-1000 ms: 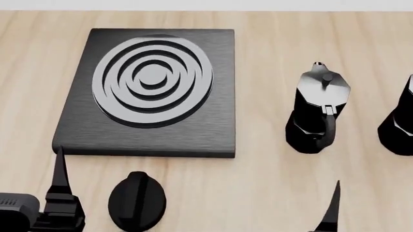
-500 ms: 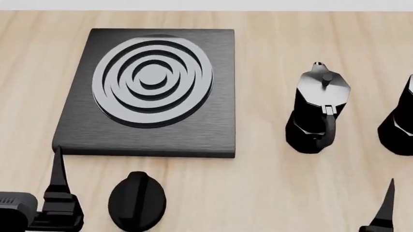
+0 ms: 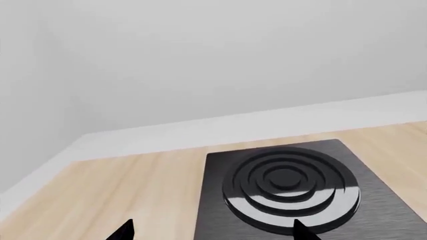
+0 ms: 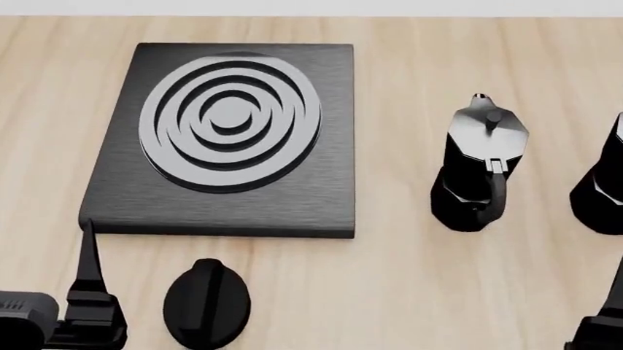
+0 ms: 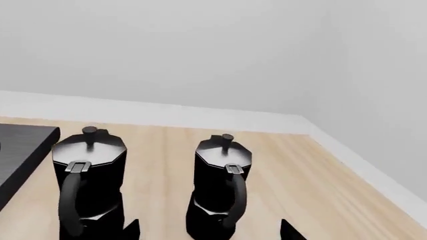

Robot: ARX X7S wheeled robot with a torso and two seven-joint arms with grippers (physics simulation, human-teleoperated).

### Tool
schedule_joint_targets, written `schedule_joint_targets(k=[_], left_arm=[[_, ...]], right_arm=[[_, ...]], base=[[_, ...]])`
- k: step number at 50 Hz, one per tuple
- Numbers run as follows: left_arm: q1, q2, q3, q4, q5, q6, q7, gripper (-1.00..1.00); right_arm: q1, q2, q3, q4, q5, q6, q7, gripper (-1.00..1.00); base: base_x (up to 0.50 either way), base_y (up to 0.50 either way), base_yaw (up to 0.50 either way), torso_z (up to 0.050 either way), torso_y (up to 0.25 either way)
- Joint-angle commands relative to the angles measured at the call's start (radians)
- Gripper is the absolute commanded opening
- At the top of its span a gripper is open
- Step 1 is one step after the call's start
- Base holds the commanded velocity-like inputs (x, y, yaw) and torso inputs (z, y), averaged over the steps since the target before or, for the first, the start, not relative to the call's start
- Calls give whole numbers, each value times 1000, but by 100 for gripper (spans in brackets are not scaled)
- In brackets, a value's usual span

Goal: Put the right moka pot on the stove.

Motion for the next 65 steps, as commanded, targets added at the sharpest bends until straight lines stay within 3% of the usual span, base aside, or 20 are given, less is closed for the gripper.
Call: schedule_joint_targets(k=[1,65], left_arm=[[0,-6,7,4,4,2,-5,100],[9,-14,-2,-1,-20,25,-24,100]], right_arm=[[38,24,10,60,25,10,-27,100],[391,71,-140,371,8,149,-60,100]], base=[[0,0,0,0,0],[0,0,0,0,0]])
